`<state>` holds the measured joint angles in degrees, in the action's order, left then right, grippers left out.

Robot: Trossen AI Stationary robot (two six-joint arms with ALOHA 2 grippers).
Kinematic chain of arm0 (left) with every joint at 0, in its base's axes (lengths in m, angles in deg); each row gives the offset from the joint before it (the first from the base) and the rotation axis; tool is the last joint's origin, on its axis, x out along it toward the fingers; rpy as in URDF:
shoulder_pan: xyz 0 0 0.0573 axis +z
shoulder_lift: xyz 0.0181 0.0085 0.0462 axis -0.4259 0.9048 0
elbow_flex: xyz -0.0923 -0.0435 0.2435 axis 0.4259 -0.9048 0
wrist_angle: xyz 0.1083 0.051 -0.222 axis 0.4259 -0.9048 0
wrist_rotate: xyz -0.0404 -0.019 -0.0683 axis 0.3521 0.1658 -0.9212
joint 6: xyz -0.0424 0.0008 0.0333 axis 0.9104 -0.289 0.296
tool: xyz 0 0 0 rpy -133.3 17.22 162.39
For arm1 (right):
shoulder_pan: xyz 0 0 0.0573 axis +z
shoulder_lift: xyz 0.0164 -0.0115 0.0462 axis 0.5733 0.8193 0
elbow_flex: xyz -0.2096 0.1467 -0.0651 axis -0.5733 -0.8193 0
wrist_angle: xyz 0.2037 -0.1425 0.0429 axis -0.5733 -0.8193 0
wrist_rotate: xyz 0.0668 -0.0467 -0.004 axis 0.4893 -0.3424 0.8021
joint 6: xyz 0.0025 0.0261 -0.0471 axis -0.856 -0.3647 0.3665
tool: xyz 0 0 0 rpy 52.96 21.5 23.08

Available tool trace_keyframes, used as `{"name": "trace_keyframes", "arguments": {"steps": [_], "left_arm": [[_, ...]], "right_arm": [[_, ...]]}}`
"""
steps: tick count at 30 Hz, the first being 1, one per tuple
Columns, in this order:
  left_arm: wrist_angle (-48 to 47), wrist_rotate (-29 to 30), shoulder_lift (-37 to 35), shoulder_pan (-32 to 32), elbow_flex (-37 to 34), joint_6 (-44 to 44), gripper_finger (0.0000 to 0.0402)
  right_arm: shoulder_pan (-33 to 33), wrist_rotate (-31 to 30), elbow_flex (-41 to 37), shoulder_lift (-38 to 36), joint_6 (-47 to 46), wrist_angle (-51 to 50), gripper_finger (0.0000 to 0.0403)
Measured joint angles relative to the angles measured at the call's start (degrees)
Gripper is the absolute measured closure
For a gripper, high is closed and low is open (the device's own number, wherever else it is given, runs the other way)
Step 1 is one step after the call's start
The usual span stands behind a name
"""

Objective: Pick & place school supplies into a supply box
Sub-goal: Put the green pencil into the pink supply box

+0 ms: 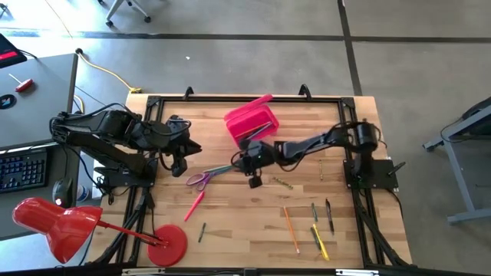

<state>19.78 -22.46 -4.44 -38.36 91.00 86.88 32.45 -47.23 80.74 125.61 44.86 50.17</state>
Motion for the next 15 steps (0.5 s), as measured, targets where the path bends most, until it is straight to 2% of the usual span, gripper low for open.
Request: {"name": "trace_keyframes", "arguments": {"steps": [8, 15], "left_arm": [[0.0, -2.0, 0.1, 0.0, 0.0, -0.7, 0.0321], [0.0, -2.0, 0.1, 0.0, 0.0, -2.1, 0.0321]], "right_arm": [[-2.0, 0.2, 0.0, 6.0, -2.5, 7.8, 0.0309], [-5.0, 4.9, 0.0, 9.5, -5.6, 7.9, 0.0309]]}}
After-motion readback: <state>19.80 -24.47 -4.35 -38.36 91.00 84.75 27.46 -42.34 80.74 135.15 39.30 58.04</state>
